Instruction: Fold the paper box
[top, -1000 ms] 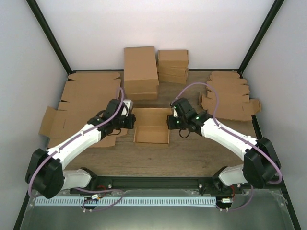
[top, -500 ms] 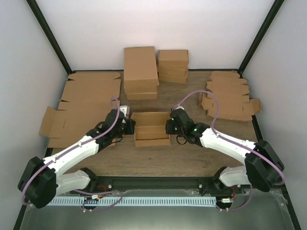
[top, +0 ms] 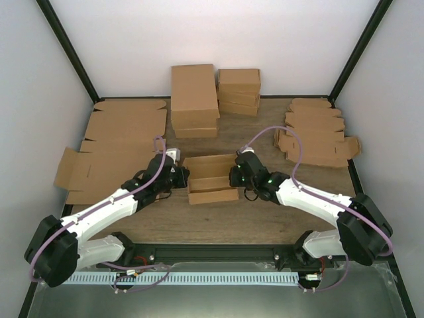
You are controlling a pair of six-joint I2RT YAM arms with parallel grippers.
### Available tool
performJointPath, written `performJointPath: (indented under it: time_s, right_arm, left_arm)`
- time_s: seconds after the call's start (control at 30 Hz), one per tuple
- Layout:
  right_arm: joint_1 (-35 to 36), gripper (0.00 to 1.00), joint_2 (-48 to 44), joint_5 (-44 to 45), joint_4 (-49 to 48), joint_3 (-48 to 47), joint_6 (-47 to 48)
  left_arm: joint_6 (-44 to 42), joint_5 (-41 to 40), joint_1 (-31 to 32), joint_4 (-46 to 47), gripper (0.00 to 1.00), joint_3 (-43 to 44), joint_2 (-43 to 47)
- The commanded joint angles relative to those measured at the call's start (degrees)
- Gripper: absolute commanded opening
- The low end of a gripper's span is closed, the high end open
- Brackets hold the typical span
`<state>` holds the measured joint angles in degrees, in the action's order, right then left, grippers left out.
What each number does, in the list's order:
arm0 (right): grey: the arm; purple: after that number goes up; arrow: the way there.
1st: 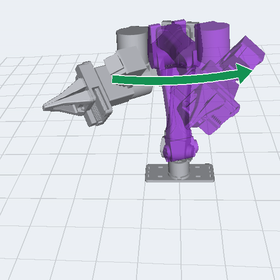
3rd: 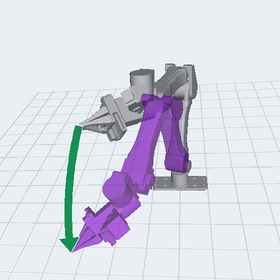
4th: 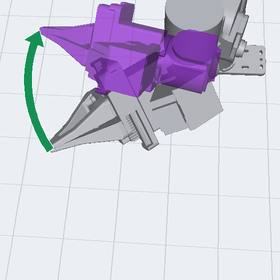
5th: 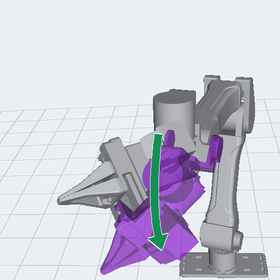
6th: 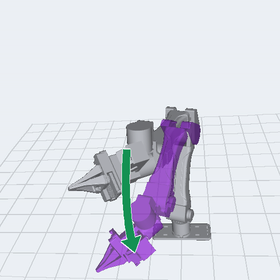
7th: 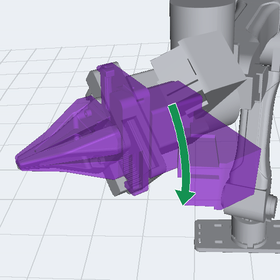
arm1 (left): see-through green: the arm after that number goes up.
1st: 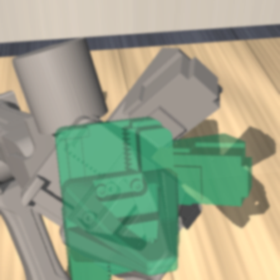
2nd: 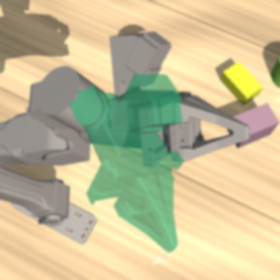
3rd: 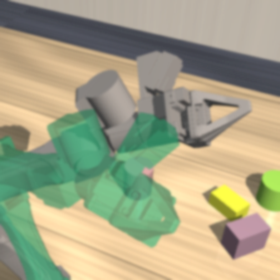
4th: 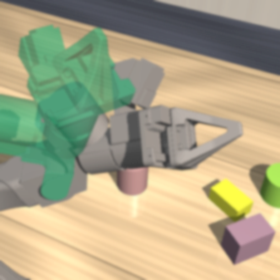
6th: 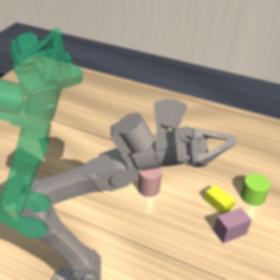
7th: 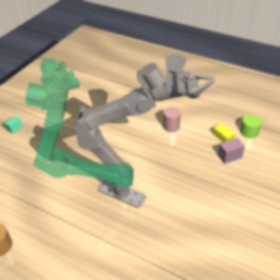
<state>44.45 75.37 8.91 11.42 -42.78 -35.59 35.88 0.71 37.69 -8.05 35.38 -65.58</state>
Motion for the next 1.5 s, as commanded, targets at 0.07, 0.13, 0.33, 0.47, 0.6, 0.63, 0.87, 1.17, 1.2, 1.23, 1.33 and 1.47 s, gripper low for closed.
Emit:
performJointPath:
  time_s: [0.07,0.13,0.33,0.47,0.6,0.63,0.87,1.17,1.2,1.23,1.33,1.47]
  right_arm:
    - [0.56,0.10,-0.78,0.60,-3.64,2.28,0.97]
    - [0.64,0.11,-1.12,0.14,-4.29,2.78,1.28]
    - [0.90,0.11,-2.99,0.96,-5.06,4.18,2.49]
    - [0.91,0.11,-3.49,1.41,-5.45,5.18,2.72]
    - [1.03,0.11,-4.53,0.91,-7.00,6.50,2.72]
    - [1.15,0.10,-4.85,0.86,-7.26,6.76,2.72]
    - [1.34,0.10,-5.93,1.31,-7.64,7.84,3.25]
    - [1.52,0.10,-7.30,1.51,-7.60,8.21,3.50]
    - [1.56,0.10,-7.76,1.59,-7.65,8.32,3.67]
    - [1.53,0.10,-7.97,1.68,-7.64,8.51,3.87]
    - [1.52,0.10,-8.45,2.15,-7.52,8.82,4.46]
    - [1.52,0.10,-9.11,3.44,-7.76,9.25,5.85]
  left_arm:
    - [3.53,2.16,0.89,2.23,0.04,-0.96,-0.24]
    - [3.77,1.58,0.89,1.83,0.04,0.09,-0.33]
    - [3.33,0.42,1.37,1.44,0.04,-0.36,1.20]
    - [6.73,1.52,1.65,4.75,0.05,-5.09,2.91]
    - [10.11,2.97,1.98,7.75,0.05,-6.79,4.27]
    - [9.98,2.23,2.53,6.92,0.05,-6.40,4.58]
    - [12.01,-0.32,5.88,5.64,0.11,-10.01,8.23]
    - [14.19,0.42,8.49,5.56,0.15,-8.40,6.75]
    - [14.36,0.43,8.73,5.38,0.16,-8.54,6.63]
    - [14.58,0.57,8.99,5.41,0.16,-8.83,6.61]
    - [15.41,1.44,9.32,5.33,0.19,-9.73,7.03]
    - [14.93,1.95,9.33,1.58,0.29,-8.69,9.10]
